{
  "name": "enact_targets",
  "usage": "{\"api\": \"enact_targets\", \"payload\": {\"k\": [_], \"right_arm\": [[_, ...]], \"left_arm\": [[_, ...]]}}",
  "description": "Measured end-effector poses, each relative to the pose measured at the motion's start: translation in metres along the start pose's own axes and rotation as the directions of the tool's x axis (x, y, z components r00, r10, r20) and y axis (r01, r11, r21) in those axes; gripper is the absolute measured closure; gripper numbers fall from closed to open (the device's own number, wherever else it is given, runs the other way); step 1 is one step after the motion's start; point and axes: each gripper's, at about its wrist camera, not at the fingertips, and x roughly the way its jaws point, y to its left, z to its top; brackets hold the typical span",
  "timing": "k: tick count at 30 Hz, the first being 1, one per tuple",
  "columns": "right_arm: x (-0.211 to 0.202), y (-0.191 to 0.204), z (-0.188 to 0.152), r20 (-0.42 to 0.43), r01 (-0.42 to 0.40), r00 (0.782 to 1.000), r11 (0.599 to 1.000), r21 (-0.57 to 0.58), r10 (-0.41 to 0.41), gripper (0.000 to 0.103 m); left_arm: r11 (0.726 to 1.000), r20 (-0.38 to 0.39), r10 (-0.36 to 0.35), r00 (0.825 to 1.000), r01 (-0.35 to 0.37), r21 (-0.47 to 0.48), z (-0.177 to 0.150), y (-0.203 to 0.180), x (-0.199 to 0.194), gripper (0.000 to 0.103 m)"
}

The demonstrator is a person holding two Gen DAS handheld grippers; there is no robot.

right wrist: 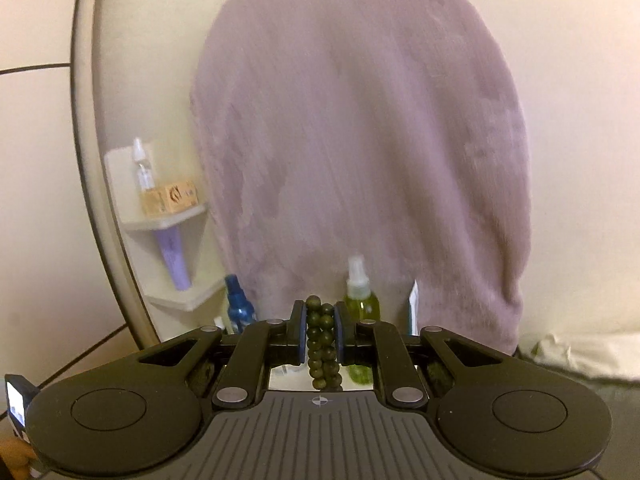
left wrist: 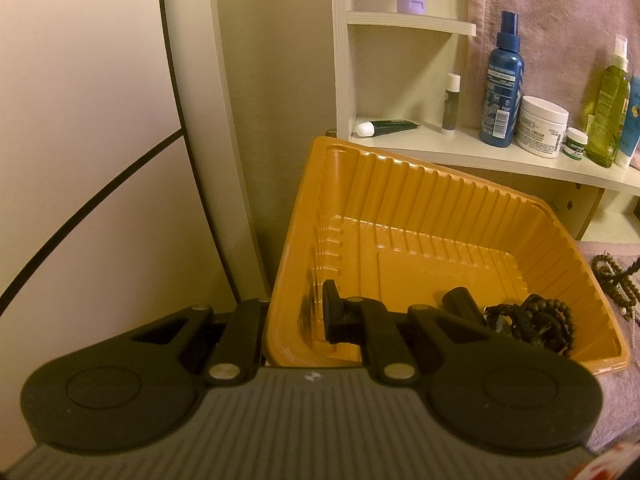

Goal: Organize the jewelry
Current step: 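Lift the green bead strand high with the right tool to free it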

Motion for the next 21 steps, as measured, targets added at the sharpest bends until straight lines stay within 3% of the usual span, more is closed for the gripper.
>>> {"api": "enact_targets", "payload": {"k": [12,21], "right_arm": [[-0.005,0.025,0.03,0.042,-0.048,0.998,0.994,-0.093,0.052,0.089],[0.001,0.054,0.047,0.082,-0.156,0.983,0.983,-0.092,0.164,0.089]], "left_arm": [[1.0,0.002,0.0,1.0,0.0,0.003,0.001,0.0,-0.002,0.093],[1.0,0.009,-0.002,1.0,0.002,0.001,0.0,0.001,-0.003,0.093]]}}
